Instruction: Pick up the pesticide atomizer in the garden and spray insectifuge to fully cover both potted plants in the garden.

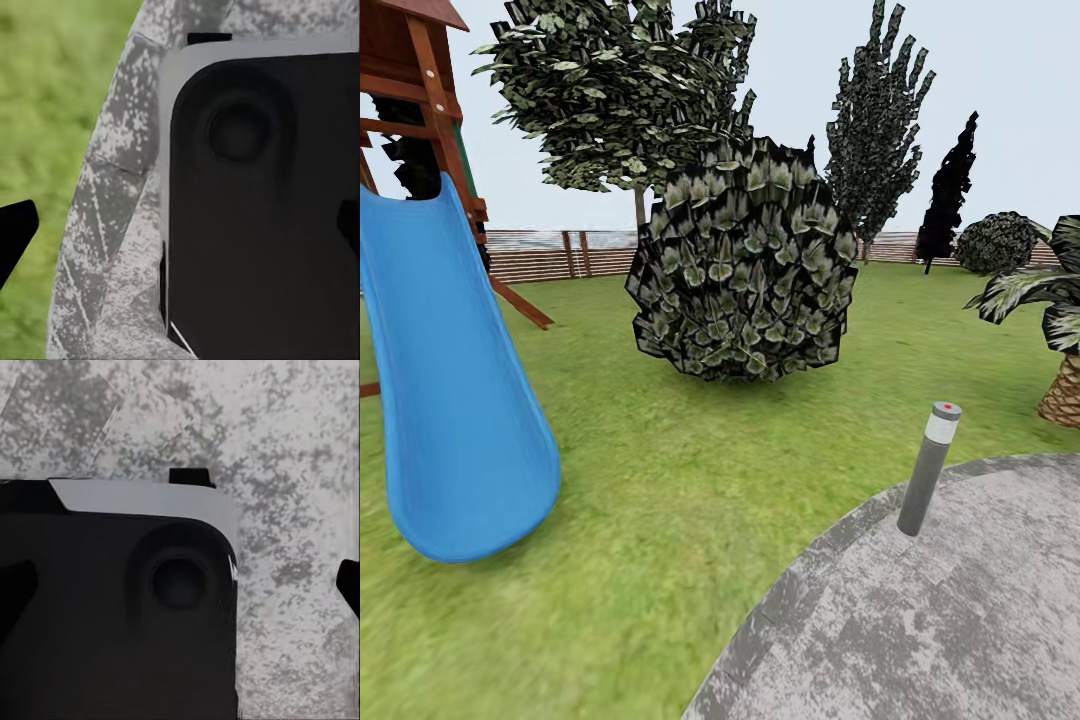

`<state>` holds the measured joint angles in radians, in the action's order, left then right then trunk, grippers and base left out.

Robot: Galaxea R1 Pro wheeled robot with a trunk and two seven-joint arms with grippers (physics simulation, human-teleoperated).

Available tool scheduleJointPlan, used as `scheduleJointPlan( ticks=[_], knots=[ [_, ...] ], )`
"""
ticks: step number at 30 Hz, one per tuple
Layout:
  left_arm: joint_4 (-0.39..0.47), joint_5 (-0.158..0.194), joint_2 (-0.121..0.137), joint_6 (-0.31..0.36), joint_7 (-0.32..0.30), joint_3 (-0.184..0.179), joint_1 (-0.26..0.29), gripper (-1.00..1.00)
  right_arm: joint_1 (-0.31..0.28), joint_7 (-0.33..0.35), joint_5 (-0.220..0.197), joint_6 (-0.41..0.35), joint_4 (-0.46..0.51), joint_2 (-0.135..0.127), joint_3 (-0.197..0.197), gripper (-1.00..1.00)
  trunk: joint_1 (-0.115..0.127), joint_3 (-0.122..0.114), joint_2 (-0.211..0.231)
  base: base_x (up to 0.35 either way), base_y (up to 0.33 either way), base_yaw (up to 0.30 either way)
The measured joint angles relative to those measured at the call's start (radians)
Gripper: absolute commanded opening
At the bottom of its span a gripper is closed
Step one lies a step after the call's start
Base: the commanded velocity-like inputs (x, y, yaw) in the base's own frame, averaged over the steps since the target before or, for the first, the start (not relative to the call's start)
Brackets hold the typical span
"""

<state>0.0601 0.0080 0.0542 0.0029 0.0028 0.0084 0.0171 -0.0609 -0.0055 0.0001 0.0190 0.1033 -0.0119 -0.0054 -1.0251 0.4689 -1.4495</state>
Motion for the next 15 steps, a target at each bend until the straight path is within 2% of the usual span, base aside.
scheduleJointPlan(
  ticks=[5, 9, 10, 11, 12, 13, 15],
  knots=[
    [0.029, 0.001, 0.028, -0.025, -0.001, 0.005, 0.028, 1.0, -0.001, 0.0, -0.003, 0.027, 0.029, -0.028, 0.001, 1.0, 0.0, 0.0, 0.0, 0.0, 0.0, 0.0],
    [0.053, 0.001, 0.022, -0.047, -0.001, 0.006, 0.051, 1.0, -0.002, 0.0, -0.003, 0.049, 0.051, -0.026, 0.001, 1.0, 0.0, 0.0, 0.0, 0.0, 0.0, 0.0],
    [0.181, 0.001, 0.023, -0.064, -0.001, 0.006, 0.055, 1.0, -0.002, 0.0, -0.003, 0.282, 0.086, -0.028, 0.001, 1.0, 0.0, 0.0, 0.0, 0.0, 0.0, 0.0],
    [0.282, 0.001, 0.023, -0.065, -0.001, 0.006, 0.147, 1.0, -0.002, 0.0, -0.003, 0.296, 0.235, -0.03, 0.0, 1.0, 0.0, 0.0, 0.0, 0.0, 0.0, 0.0],
    [0.286, 0.001, 0.025, -0.065, -0.001, 0.005, 0.271, 1.0, -0.004, 0.0, -0.003, 0.299, 0.435, -0.032, 0.0, 1.0, 0.0, 0.0, 0.0, 0.0, 0.0, 0.0],
    [0.286, 0.002, 0.026, -0.065, -0.001, 0.006, 0.312, 1.0, -0.003, 0.0, -0.003, 0.3, 0.475, -0.032, 0.0, 1.0, 0.0, 0.0, 0.0, 0.0, 0.0, 0.0],
    [0.284, 0.0, 0.027, -0.072, -0.003, 0.007, 0.226, 1.0, -0.004, 0.001, -0.001, 0.302, 0.48, -0.033, -0.001, 1.0, 0.0, 0.0, 0.0, 0.0, 0.0, 0.0]
  ],
)
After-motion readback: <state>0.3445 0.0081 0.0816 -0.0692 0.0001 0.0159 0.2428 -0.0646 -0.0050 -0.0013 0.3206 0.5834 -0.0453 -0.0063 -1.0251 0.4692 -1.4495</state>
